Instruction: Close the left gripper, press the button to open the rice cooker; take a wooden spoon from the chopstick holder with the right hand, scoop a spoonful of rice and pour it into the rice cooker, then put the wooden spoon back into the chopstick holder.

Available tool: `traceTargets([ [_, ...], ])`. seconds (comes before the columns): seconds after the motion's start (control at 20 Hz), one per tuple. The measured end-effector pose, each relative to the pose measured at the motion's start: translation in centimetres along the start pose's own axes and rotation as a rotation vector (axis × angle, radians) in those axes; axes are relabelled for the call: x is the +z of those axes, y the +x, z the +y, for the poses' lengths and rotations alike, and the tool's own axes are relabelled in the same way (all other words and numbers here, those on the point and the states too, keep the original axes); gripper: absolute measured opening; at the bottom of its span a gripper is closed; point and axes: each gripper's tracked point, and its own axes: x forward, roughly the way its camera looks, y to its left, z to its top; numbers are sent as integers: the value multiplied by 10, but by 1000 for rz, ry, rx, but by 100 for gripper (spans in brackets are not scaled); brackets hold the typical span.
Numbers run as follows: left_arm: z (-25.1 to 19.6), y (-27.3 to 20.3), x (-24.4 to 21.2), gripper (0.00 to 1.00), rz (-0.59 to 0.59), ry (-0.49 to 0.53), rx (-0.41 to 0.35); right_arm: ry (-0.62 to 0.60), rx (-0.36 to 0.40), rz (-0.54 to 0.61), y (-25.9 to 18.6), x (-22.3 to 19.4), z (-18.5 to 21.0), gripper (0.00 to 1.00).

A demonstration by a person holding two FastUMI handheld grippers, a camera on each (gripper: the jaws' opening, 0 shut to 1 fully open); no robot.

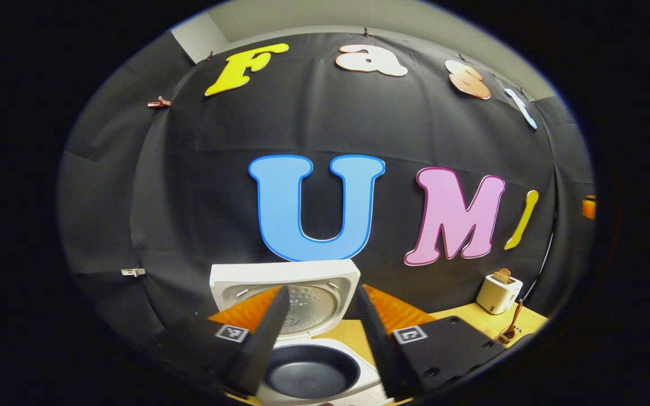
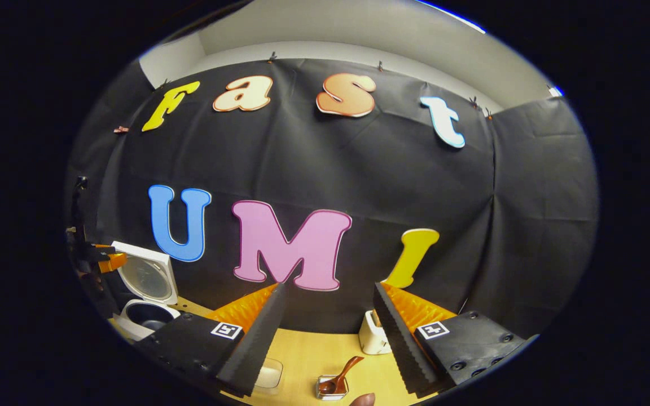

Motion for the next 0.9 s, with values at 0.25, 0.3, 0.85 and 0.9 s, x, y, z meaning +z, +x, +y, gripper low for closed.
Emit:
traceTargets([
  [0.25, -8, -14, -3, 94, 12, 6, 10, 82, 17, 152, 13, -102, -22, 96],
  [0.3, -13, -19, -4, 94, 21, 11, 7, 86, 28, 183, 19, -122, -24, 96],
  [0.85, -58, -56, -15, 92, 86, 111, 33, 280, 84, 538, 99, -333, -45, 96],
  [0.9, -59, -60, -17, 91, 99, 114, 48, 287, 91, 560, 106, -348, -45, 96],
])
